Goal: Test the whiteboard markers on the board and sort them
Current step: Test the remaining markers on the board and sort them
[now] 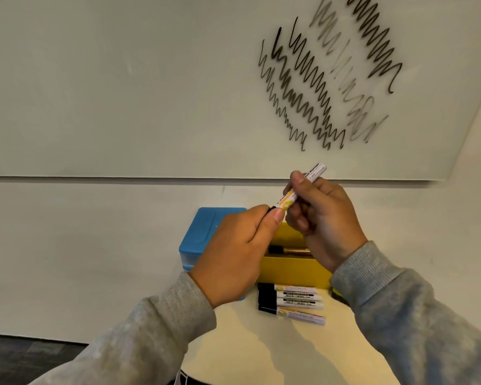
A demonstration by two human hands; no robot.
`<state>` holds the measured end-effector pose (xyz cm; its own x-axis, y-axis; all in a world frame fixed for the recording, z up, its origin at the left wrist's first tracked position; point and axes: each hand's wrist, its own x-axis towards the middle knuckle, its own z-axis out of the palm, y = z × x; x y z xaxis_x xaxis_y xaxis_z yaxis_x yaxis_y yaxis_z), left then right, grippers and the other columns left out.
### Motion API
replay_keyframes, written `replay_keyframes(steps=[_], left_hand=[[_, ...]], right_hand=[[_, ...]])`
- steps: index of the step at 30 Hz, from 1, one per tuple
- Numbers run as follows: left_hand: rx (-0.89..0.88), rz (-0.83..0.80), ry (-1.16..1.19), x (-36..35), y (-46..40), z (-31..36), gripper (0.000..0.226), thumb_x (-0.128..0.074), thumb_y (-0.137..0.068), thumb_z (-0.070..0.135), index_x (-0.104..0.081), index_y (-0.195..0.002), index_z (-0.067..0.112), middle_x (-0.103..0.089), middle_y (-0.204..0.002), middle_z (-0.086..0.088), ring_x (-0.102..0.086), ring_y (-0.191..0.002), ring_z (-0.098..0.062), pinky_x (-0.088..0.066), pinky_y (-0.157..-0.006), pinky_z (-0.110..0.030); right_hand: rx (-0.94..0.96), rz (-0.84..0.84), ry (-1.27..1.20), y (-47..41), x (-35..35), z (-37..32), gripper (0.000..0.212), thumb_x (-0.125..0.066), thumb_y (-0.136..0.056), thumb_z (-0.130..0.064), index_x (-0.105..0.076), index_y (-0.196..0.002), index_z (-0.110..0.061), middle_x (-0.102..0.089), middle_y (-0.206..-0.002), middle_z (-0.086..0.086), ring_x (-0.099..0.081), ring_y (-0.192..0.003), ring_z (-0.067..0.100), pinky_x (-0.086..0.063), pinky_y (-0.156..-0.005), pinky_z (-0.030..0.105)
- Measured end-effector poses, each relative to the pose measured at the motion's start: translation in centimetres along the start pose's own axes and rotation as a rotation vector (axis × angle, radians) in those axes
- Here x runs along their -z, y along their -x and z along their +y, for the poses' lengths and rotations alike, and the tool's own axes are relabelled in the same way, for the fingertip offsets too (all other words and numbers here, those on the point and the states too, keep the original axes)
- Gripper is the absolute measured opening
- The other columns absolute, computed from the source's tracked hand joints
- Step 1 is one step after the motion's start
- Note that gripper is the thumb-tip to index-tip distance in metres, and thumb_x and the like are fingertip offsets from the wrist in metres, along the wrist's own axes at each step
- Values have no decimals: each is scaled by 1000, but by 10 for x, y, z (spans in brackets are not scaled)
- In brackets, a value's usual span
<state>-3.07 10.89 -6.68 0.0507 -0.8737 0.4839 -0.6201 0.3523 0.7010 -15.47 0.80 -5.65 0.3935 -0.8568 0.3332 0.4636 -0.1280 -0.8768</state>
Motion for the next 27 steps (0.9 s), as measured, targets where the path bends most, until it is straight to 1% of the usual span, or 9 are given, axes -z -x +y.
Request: replay_keyframes(steps=[3, 5, 8, 11, 13, 16, 20, 23, 27], left_hand=[[13, -67, 198, 7, 5, 9, 43, -36, -103, 45, -38, -62, 32, -31, -59, 11, -30, -54, -10, -30, -54, -32], [-32, -58, 238, 18, 4, 16, 42, -36, -103, 42, -37, -67, 21, -30, -61, 8, -29, -54, -11, -29, -53, -33], [12, 49, 306, 33, -8, 10, 47, -36, -105, 42, -34, -73, 7, -28, -63, 1, -27, -55, -15, -25, -54, -42], [86, 87, 299, 37, -13, 0, 46, -37, -103, 41, -33, -76, 4, -26, -65, -3, -23, -58, -26, -22, -56, -45], [106, 130, 280, 38, -13, -4, 44, -39, -102, 40, -34, -75, 5, -27, -65, -6, -25, -59, -27, -25, -55, -43], [117, 222, 224, 43, -16, -7, 39, -49, -101, 35, -40, -73, 9, -35, -62, -8, -36, -56, -21, -37, -56, -34], [69, 308, 74, 51, -31, -16, 40, -55, -100, 32, -44, -69, 7, -40, -59, -6, -40, -56, -15, -38, -55, -28], [9, 346, -34, 62, -55, -18, 41, -52, -100, 36, -53, -72, 7, -52, -65, -11, -51, -63, -21, -44, -61, -29], [-155, 454, -196, 88, -112, -16, 32, -47, -103, 43, -68, -98, 19, -68, -91, 8, -63, -87, -11, -50, -77, -30]], right_hand=[[-46, 316, -145, -30, 35, 0, 26, -58, -100, -21, -55, -76, -11, -44, -52, 1, -33, -38, 9, -23, -38, 17], [-69, 430, -215, -37, 66, -2, 29, -56, -101, -25, -54, -75, -13, -44, -55, 0, -32, -40, 10, -23, -37, 19], [-93, 350, -114, -32, 76, 3, 28, -59, -99, -32, -57, -79, -14, -47, -61, 2, -36, -46, 12, -26, -42, 22], [-83, 285, -131, -29, 62, 9, 25, -65, -95, -34, -57, -81, -15, -50, -65, 1, -41, -50, 12, -31, -44, 22], [-92, 275, -155, -30, 54, 11, 21, -71, -92, -28, -57, -82, -17, -53, -66, -1, -44, -53, 12, -34, -47, 22], [-103, 240, -182, -36, 44, 11, 17, -73, -89, -21, -58, -83, -17, -57, -68, -1, -48, -57, 13, -37, -50, 22], [-74, 199, -138, -55, 32, -1, 11, -72, -90, -20, -63, -86, -14, -64, -75, 4, -54, -61, 16, -44, -53, 22], [24, 164, -51, -73, 16, -14, 12, -69, -92, -17, -68, -97, -6, -69, -80, 8, -62, -68, 19, -51, -60, 25], [220, 103, 112, -103, -9, -42, 13, -70, -91, -13, -71, -99, -3, -75, -86, 12, -71, -80, 26, -57, -70, 28]])
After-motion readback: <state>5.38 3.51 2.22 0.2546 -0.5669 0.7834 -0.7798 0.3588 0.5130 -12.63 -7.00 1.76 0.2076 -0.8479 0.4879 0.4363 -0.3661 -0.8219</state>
